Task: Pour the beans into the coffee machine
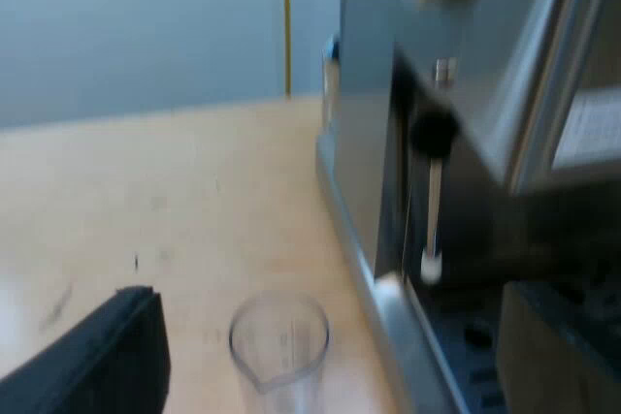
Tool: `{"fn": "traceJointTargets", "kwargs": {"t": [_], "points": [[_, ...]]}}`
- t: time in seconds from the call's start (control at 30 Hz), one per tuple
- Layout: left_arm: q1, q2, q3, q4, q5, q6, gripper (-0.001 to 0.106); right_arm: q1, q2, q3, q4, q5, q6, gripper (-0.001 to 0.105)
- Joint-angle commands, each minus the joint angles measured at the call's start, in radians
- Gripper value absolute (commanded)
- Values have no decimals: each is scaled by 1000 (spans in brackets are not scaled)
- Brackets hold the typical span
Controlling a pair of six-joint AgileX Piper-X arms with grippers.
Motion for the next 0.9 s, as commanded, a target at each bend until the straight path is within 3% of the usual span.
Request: {"fn": "traceJointTargets", "kwargs": {"t": [0.03, 0.13, 0.23, 0.27, 0.5, 0.73, 0.9], "points": [[-2, -10, -39, -4, 28, -18, 72, 1, -2, -31, 16, 51, 3, 69], [-2, -10, -65, -4, 53, -18, 72, 1, -2, -80, 63, 106, -37, 69], [-2, -10, -86, 18, 52, -18, 72, 1, 1, -90, 74, 106, -38, 69], [-2, -10, -94, 34, 52, -18, 72, -28, 20, -132, 112, 99, -32, 69], [-2, -39, -118, 116, 52, -18, 72, -259, 96, -232, 179, -96, -4, 69], [-2, -90, -118, 116, 43, -16, 72, -449, 59, -245, 193, -125, -9, 69], [-2, -113, -118, 126, 44, -16, 72, -504, 21, -245, 238, -125, -36, 69]]}}
